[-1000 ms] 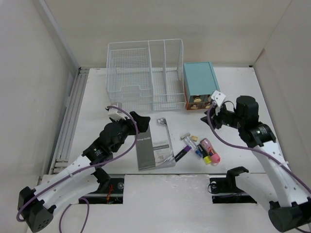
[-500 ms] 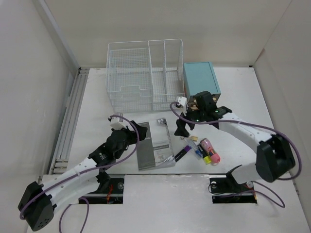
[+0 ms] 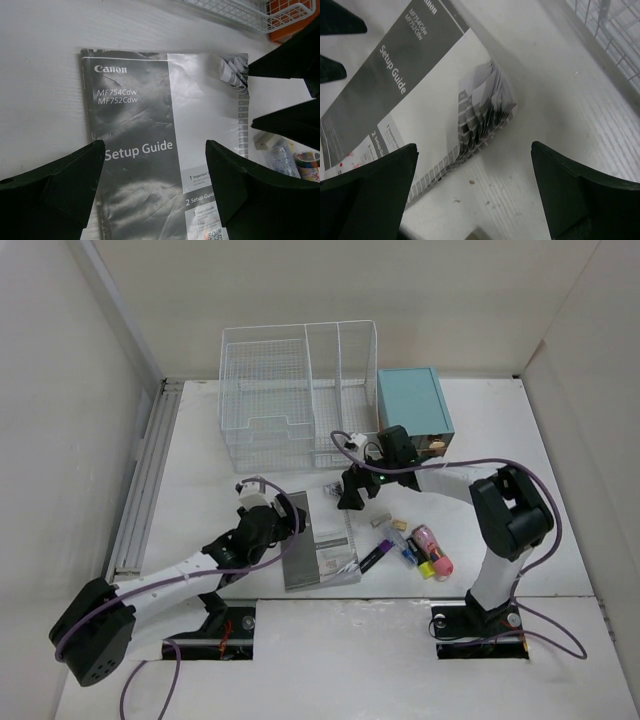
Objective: Organize the desk
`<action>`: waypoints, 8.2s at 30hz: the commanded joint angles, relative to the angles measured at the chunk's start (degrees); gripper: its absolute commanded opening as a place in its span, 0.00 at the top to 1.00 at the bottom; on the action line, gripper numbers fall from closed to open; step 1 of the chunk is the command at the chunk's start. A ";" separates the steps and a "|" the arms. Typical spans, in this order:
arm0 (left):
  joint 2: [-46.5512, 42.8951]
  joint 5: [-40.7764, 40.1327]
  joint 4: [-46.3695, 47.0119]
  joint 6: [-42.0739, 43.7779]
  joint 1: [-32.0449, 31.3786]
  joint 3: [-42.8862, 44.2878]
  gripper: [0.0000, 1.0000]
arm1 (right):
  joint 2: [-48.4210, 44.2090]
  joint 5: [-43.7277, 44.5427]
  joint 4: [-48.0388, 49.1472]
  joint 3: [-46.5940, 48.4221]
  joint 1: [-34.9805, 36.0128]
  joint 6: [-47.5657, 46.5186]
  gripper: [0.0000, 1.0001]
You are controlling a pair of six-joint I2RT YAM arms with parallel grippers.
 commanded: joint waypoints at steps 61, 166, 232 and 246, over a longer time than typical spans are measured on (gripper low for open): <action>-5.00 24.99 30.03 4.58 3.37 -13.60 0.04 | -5.47 -35.53 0.36 7.86 -6.89 9.87 1.00; -11.76 53.85 19.67 24.63 9.09 16.64 1.00 | -14.43 -52.94 -46.22 21.66 -8.30 -39.26 0.44; -29.61 34.69 -5.99 25.85 9.09 22.97 0.07 | -11.10 9.17 -4.31 46.97 -13.23 2.38 1.00; -32.16 34.16 -7.84 25.33 9.09 21.91 0.08 | 0.67 48.38 4.13 52.06 -0.13 2.58 1.00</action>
